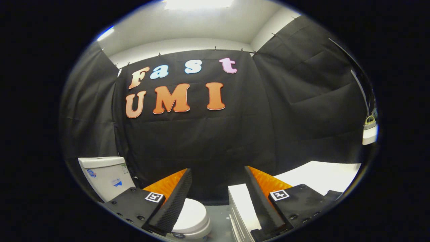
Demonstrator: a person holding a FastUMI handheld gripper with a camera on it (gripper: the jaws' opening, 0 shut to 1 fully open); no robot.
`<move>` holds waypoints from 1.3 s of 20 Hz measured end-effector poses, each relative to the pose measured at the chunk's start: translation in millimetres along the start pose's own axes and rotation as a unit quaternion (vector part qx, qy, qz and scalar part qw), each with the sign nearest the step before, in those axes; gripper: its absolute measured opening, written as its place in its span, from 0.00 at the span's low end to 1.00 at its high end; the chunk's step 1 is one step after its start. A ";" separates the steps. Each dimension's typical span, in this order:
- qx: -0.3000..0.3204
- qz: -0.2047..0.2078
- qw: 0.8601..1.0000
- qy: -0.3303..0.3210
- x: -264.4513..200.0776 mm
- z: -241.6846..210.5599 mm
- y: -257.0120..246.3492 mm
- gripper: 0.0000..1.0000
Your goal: Open the toilet lid.
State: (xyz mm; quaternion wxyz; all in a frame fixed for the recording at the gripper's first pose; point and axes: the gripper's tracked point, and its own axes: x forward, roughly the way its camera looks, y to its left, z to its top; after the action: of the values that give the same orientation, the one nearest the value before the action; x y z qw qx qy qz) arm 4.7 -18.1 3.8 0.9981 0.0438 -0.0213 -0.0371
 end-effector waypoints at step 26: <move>0.127 0.181 0.965 0.138 -29.2 -103.7 219.5 0.98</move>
State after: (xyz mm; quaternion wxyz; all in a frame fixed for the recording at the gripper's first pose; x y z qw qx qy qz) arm -3.7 211.1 -81.0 0.9677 0.1708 0.1042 0.1536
